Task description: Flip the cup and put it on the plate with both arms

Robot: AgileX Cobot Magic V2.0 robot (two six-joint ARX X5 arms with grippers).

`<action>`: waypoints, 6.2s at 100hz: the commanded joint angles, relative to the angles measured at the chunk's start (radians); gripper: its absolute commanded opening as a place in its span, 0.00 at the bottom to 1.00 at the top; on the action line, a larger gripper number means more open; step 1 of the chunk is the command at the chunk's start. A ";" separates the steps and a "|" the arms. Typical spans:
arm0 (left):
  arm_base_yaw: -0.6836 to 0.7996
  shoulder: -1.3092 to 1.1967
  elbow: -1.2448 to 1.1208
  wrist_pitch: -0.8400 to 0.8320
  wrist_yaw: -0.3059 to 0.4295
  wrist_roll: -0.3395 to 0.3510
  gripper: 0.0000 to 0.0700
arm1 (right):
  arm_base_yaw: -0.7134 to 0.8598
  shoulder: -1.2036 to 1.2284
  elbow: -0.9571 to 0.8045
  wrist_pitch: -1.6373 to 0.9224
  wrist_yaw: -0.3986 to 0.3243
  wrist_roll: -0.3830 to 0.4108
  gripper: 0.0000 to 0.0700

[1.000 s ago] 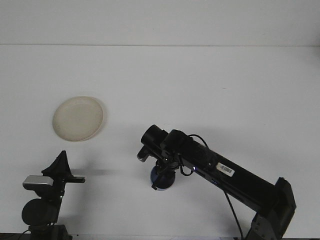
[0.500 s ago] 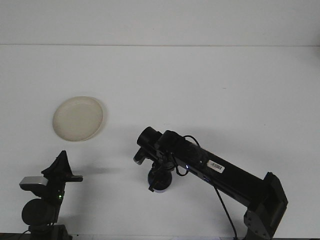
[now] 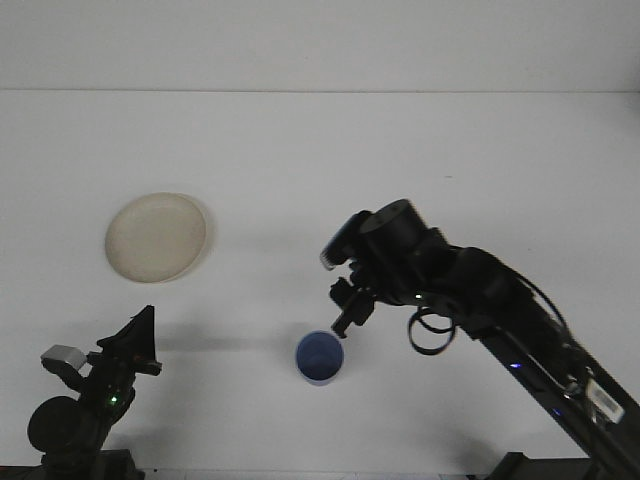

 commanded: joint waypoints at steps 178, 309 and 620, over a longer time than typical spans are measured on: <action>-0.844 1.632 1.184 -0.834 -0.116 0.608 0.79 | -0.460 -1.042 -1.103 0.583 0.013 0.026 0.41; -0.313 1.458 1.434 -0.973 -0.246 0.605 0.02 | -0.460 -1.042 -1.104 0.582 0.013 0.026 0.41; 0.080 0.215 0.344 -0.151 -0.189 0.597 0.02 | -0.459 -1.061 -1.110 0.854 0.242 0.128 0.00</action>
